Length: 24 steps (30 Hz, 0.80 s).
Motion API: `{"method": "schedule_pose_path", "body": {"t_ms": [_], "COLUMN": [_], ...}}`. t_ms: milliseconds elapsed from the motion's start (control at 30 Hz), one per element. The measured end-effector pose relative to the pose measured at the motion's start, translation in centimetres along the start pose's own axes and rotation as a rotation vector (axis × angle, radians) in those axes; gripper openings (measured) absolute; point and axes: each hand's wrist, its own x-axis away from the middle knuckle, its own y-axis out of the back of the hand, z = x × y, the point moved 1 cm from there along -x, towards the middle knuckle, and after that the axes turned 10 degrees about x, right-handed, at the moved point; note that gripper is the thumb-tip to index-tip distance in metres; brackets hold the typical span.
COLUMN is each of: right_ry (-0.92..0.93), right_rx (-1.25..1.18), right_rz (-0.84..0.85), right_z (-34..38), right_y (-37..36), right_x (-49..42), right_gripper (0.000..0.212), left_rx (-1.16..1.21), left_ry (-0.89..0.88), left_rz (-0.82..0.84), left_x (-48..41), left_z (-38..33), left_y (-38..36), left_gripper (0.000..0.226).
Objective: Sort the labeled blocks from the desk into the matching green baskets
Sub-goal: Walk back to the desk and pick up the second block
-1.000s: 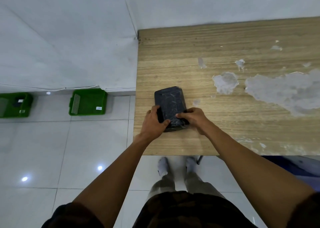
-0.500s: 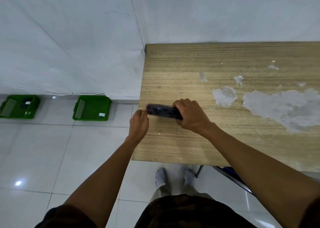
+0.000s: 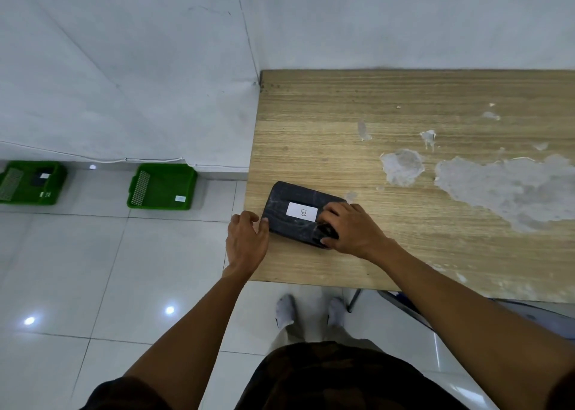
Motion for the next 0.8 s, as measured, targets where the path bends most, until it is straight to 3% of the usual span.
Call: {"method": "schedule_pose_path", "body": {"t_ms": [233, 400, 533, 700, 800], "right_ry": [0.031, 0.039, -0.061, -0.15, -0.159], "right_rx": [0.094, 0.115, 0.074, -0.006, -0.004], "right_rz": [0.055, 0.152, 0.186, 0.182, 0.213], "right_z": [0.5, 1.0, 1.1, 1.6, 1.8], "right_y": [1.1, 1.4, 1.4, 1.0, 1.0], "right_x": [-3.1, -5.1, -5.0, -4.2, -3.4], "right_gripper": [0.065, 0.068, 0.064, 0.057, 0.056], "left_rx": [0.0, 0.213, 0.334, 0.303, 0.212], "left_ry": [0.046, 0.076, 0.115, 0.095, 0.068], "left_rz": [0.083, 0.154, 0.137, 0.129, 0.214], "left_x": [3.5, 4.9, 3.9, 1.2, -1.0], "left_z": [-0.4, -1.1, -1.1, -1.6, -1.2], "left_y": [-1.6, -3.6, -5.0, -5.0, -4.4], "left_gripper": [0.031, 0.036, 0.04, 0.078, 0.096]}}
